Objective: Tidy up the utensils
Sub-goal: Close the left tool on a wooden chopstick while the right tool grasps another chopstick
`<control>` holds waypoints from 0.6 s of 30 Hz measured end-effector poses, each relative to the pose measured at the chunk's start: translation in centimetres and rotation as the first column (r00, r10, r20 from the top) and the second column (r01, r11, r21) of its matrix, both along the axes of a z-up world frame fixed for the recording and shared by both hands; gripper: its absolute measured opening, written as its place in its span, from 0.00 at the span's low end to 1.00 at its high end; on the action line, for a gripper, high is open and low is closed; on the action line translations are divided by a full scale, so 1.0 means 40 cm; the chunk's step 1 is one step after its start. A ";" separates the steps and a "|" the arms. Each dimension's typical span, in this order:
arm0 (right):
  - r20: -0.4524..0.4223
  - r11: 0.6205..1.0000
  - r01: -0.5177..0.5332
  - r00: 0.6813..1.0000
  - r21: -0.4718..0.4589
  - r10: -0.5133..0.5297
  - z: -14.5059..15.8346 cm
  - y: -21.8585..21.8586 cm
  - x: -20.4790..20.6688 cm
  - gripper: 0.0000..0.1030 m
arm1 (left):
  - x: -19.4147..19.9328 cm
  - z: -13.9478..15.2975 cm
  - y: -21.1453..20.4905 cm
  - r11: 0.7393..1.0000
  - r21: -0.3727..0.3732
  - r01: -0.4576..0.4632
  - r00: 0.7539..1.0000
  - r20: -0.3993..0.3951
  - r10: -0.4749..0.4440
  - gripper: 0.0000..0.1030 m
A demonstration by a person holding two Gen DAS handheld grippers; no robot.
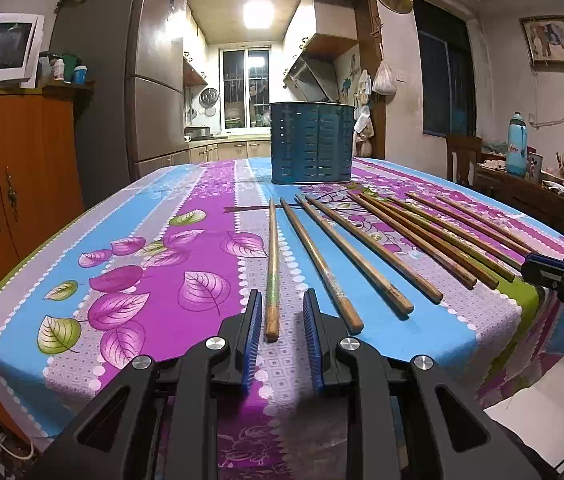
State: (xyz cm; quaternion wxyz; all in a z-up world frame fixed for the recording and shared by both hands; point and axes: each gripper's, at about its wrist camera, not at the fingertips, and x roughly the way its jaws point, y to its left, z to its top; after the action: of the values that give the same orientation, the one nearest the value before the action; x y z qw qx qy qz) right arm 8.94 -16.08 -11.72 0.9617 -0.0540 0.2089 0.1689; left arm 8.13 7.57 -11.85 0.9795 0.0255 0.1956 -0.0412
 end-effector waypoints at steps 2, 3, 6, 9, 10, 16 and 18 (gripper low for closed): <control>0.004 1.000 0.005 1.000 -0.003 -0.005 -0.001 0.003 -0.004 0.10 | -0.001 -0.001 0.001 1.000 -0.001 0.001 1.000 0.002 -0.001 0.22; 0.005 1.000 0.007 1.000 -0.004 -0.007 -0.001 0.002 -0.005 0.10 | -0.001 -0.001 0.001 1.000 -0.002 0.001 1.000 0.003 -0.001 0.22; 0.010 1.000 0.009 1.000 -0.015 -0.009 -0.002 0.002 -0.009 0.10 | -0.002 -0.001 0.001 1.000 0.000 0.001 1.000 0.007 -0.001 0.22; 0.021 1.000 0.013 1.000 -0.027 -0.013 -0.004 0.007 -0.009 0.10 | -0.002 -0.003 0.002 1.000 -0.001 0.003 1.000 0.018 -0.003 0.23; 0.025 0.999 0.017 1.000 -0.029 -0.016 -0.006 0.008 -0.011 0.10 | -0.003 -0.006 0.003 1.000 -0.002 0.004 1.000 0.025 -0.004 0.23; 0.035 0.999 0.030 0.999 -0.019 -0.029 -0.012 0.010 -0.017 0.10 | -0.015 -0.014 0.009 1.000 -0.011 0.002 0.999 0.050 -0.002 0.23; 0.037 1.000 0.024 0.999 -0.008 -0.024 -0.014 0.007 -0.018 0.06 | -0.014 -0.011 0.010 1.000 -0.013 -0.009 0.999 0.043 0.009 0.16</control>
State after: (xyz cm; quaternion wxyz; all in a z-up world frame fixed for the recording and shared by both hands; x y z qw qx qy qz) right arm 8.21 -15.79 -12.27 0.9671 -0.0589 0.1926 0.1554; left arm 7.59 7.95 -12.29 0.9838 0.0194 0.1744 -0.0375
